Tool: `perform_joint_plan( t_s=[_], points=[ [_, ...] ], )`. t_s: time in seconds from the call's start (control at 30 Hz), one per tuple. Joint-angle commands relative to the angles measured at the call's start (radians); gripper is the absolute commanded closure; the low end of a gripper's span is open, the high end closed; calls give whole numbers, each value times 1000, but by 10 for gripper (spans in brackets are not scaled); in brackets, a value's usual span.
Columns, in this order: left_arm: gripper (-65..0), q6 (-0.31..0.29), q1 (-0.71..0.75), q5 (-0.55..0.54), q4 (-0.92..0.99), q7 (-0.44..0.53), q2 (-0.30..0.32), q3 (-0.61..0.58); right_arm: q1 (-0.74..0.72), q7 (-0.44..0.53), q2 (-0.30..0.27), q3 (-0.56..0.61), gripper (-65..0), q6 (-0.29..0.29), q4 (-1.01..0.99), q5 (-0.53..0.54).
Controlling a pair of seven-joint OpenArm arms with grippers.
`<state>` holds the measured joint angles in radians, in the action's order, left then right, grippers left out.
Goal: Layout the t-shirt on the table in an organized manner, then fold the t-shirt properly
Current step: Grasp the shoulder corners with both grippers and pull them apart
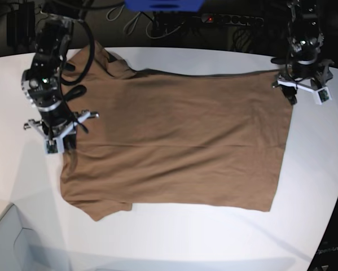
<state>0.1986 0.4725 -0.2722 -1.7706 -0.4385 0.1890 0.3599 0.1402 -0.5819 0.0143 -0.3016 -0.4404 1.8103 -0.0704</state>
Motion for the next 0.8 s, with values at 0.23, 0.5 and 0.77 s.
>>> perform_joint_plan(
  t_s=[0.23,0.5,0.77],
  points=[
    [-546,2,13,-103,33,-30,22,-15,322,116,52,0,-269,1,187,13],
    [-515,2,13,-141,104,-30,27,-20,465,190,56,0,-269,1,185,14],
    [-342,2,15,-140,123,-30,37,-92,470,190,97,-57,-269,1,185,14]
  ],
)
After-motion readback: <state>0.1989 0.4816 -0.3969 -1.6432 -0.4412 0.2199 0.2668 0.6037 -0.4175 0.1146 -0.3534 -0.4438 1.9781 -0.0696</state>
